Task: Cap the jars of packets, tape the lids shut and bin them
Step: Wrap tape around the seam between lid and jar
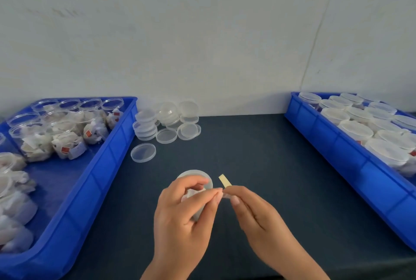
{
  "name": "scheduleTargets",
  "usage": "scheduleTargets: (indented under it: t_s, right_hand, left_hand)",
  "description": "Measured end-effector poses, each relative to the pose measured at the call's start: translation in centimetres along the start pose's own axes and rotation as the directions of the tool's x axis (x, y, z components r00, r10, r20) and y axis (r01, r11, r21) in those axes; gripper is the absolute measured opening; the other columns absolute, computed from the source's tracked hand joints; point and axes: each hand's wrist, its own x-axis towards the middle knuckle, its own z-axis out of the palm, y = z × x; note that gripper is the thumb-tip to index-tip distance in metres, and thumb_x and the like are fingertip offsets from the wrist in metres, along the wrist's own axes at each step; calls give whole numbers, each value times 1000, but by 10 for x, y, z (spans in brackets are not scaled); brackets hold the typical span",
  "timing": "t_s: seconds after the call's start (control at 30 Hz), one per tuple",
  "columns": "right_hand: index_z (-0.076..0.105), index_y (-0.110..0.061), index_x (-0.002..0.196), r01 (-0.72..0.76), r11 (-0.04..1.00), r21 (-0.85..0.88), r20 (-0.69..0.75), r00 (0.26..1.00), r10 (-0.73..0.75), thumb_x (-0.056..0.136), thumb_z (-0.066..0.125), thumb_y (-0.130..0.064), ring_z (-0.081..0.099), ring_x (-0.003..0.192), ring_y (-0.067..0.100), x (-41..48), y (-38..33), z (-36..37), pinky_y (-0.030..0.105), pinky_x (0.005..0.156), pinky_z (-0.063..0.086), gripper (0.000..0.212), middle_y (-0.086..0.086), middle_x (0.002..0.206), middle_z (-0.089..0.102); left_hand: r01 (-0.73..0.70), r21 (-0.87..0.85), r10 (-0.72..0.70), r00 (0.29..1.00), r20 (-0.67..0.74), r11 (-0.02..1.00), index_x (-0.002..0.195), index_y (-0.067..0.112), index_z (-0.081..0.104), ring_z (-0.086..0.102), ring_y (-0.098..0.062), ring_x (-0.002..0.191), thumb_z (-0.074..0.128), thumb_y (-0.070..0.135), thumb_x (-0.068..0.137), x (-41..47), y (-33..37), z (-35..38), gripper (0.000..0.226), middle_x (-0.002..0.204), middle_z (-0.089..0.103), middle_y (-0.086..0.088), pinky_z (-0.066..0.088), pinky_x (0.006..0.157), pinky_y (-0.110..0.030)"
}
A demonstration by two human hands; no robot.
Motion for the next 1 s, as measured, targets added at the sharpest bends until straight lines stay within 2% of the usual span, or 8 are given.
scheduleTargets:
  t_s: [0.2,0.3,0.37,0.43,0.57,0.77,0.87,1.0]
  right_hand:
    - [67,-47,114,32,996,-85,-124,991,-42,108,48,-43,68,92,19,2,14,1,23,79,52,20,-13,100,66]
    - [65,-44,110,17,979,-204,-88,995,-35,109,45,-45,67,95,17,-1,24,-5,28,79,53,20,-15,103,66]
    - [64,-44,108,4,955,-295,-39,999,-16,108,41,-54,64,94,15,-2,28,-8,31,77,54,25,-14,101,65]
    - [62,-44,106,11,942,-336,-10,1000,-15,107,40,-59,63,95,12,-2,29,-8,30,77,54,26,-14,98,64]
    - [60,-44,100,-30,956,-291,35,998,42,106,47,-55,60,89,12,6,26,-1,26,71,51,18,-16,96,62]
    - [61,-41,99,-114,964,-241,19,992,122,103,46,-59,58,83,6,27,21,8,19,67,48,23,-19,94,62]
    - [61,-37,95,-148,967,-208,-4,989,150,106,48,-54,54,69,7,40,18,12,21,58,43,25,-15,82,60]
    - [60,-40,92,-207,966,-158,1,978,209,106,49,-55,53,62,3,42,16,11,18,54,39,23,-20,71,58]
  left_hand:
    - [16,158,-25,998,50,987,111,31,82,58,4,114,68,48,95,-5,-9,-5,27,126,66,20,54,88,-43]
    - [219,214,-249,960,125,952,151,31,53,43,5,140,72,74,81,-14,-18,-12,84,154,46,23,42,107,-23]
    - [391,176,-421,887,188,903,159,42,28,24,15,147,77,84,66,-22,-23,-14,112,160,24,37,31,103,-3]
    - [526,40,-520,823,228,849,153,52,23,32,23,139,87,68,65,-28,-34,-10,110,149,30,51,36,99,-1]
    - [611,-66,-586,781,218,789,151,43,35,53,18,125,92,35,79,-22,-60,-7,93,133,55,45,40,94,0]
    - [665,-197,-579,733,356,720,152,61,32,54,6,133,70,57,89,6,-78,0,74,140,56,33,46,98,-9]
    - [630,-106,-567,749,342,769,156,48,32,50,14,129,77,59,82,18,-76,22,87,146,49,25,42,94,-5]
    - [682,-124,-614,712,342,721,135,48,43,69,3,106,72,71,72,21,-78,24,73,117,71,23,54,93,-25]
